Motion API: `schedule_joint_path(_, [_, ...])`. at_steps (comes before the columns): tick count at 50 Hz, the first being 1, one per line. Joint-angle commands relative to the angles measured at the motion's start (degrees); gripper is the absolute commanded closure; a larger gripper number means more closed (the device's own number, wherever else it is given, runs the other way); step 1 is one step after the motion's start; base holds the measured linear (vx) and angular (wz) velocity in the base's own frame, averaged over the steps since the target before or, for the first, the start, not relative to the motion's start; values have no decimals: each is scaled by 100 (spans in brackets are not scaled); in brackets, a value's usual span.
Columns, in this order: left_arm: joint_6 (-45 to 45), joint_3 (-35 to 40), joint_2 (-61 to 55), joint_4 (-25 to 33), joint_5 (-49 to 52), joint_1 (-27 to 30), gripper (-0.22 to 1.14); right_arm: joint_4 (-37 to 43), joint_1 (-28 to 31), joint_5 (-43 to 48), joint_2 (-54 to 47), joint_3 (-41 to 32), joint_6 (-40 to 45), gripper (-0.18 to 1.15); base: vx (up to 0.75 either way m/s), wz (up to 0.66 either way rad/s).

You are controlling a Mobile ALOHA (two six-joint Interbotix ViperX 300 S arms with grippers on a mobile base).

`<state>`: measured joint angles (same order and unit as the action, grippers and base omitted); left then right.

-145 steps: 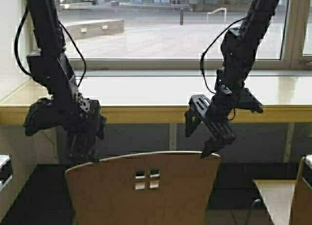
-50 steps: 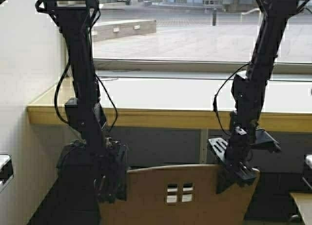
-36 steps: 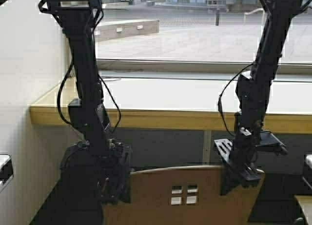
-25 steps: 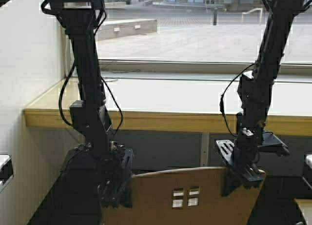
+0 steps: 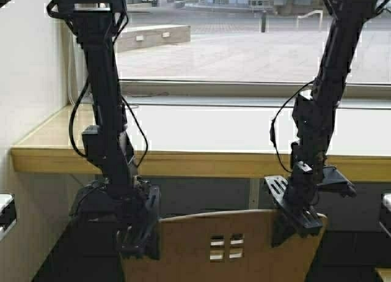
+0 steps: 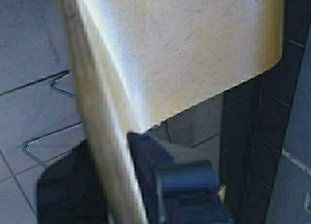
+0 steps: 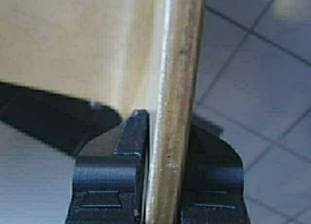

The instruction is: Push the chairs under the table

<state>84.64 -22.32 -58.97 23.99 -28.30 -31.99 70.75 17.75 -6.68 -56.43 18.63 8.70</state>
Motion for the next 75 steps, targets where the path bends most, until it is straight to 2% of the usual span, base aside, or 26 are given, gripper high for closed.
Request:
schedule_joint_path(1, [-158, 360, 62, -26, -158, 272, 87, -255, 167, 35, -176, 53, -325, 93, 20, 2])
schedule_joint_path(36, [-167, 993, -9, 0, -158, 536, 87, -369, 185, -79, -466, -114, -325, 93, 21, 3])
schedule_joint_path(63, [-185, 1072, -88, -70, -158, 642, 87, -545, 202, -53, -475, 44, -316, 93, 20, -3])
schedule_joint_path(75, [-580, 1266, -149, -53, -141, 633, 87, -545, 202, -79, -624, 123, -316, 93, 19, 0])
